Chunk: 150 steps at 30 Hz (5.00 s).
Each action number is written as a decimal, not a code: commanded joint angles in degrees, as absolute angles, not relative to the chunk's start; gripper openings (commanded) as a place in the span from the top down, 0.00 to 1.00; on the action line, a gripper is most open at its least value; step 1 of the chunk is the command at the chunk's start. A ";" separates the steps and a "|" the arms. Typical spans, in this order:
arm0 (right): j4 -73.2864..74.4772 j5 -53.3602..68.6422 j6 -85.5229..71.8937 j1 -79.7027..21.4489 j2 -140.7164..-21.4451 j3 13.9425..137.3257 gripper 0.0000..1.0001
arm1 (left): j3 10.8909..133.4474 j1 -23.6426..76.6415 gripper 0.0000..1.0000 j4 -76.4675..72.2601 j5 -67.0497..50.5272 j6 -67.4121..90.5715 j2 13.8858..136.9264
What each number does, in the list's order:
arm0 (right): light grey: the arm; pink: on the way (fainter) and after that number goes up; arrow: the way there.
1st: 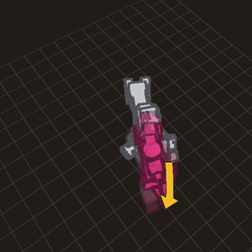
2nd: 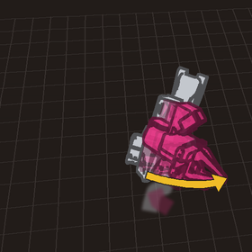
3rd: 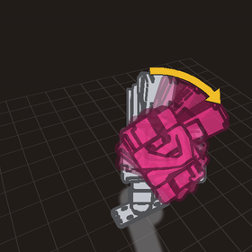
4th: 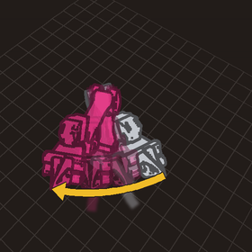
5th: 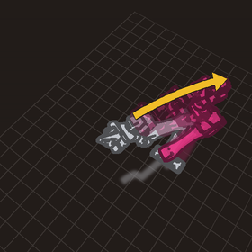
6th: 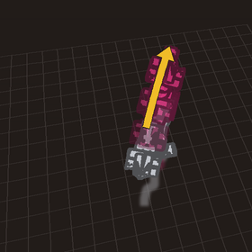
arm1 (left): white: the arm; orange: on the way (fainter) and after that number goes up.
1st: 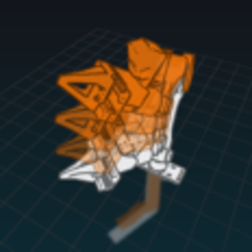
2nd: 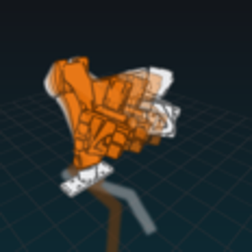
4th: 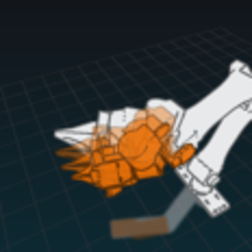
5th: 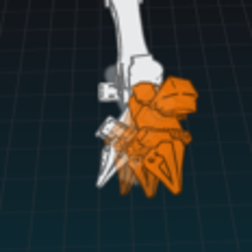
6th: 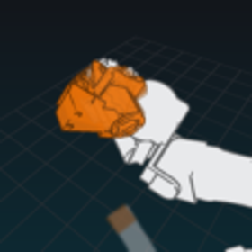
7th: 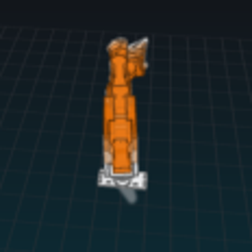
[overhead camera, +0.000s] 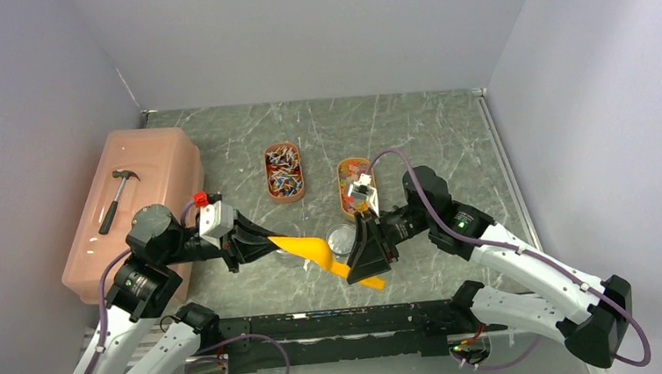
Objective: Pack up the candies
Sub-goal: Pick up the spatula from the center of the board.
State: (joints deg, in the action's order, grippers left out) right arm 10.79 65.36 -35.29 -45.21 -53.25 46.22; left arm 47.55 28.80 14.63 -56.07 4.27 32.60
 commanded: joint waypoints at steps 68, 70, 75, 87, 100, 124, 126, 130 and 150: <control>2.50 -31.33 26.99 -87.10 -46.84 35.64 0.62 | 47.99 28.74 0.97 30.63 -36.77 47.90 43.53; 1.56 -32.86 27.55 -87.90 -46.55 35.26 0.74 | 48.01 28.71 0.97 30.70 -36.89 47.93 43.51; 1.11 -34.59 27.80 -88.44 -46.60 35.22 0.94 | 47.88 28.74 0.97 30.30 -37.82 48.51 43.81; 3.01 -34.30 27.09 -88.70 -45.52 35.99 1.00 | 51.75 28.67 0.29 36.93 -32.66 42.09 41.87; 6.04 -28.66 22.72 -88.72 -44.04 38.52 1.00 | 51.24 28.73 0.35 33.59 -37.63 37.55 42.39; 10.29 -26.08 15.90 -88.75 -44.73 42.14 1.00 | 47.84 28.74 0.71 31.45 -42.01 33.44 45.16; 10.37 -26.49 15.28 -88.68 -44.77 42.25 1.00 | 47.58 28.72 0.77 31.30 -42.17 33.55 45.37; 10.83 -27.26 14.10 -88.69 -45.20 42.60 1.00 | 47.16 28.72 0.97 31.04 -42.51 33.79 45.62; 13.87 -23.51 10.84 -88.76 -39.78 41.71 0.42 | 47.27 28.74 0.97 28.30 -45.72 38.23 46.05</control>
State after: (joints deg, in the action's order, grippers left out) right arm 15.81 -26.39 10.85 -88.44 -41.52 42.37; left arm 46.17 28.84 31.64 -42.78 35.99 46.02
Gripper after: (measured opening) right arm 0.580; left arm 0.062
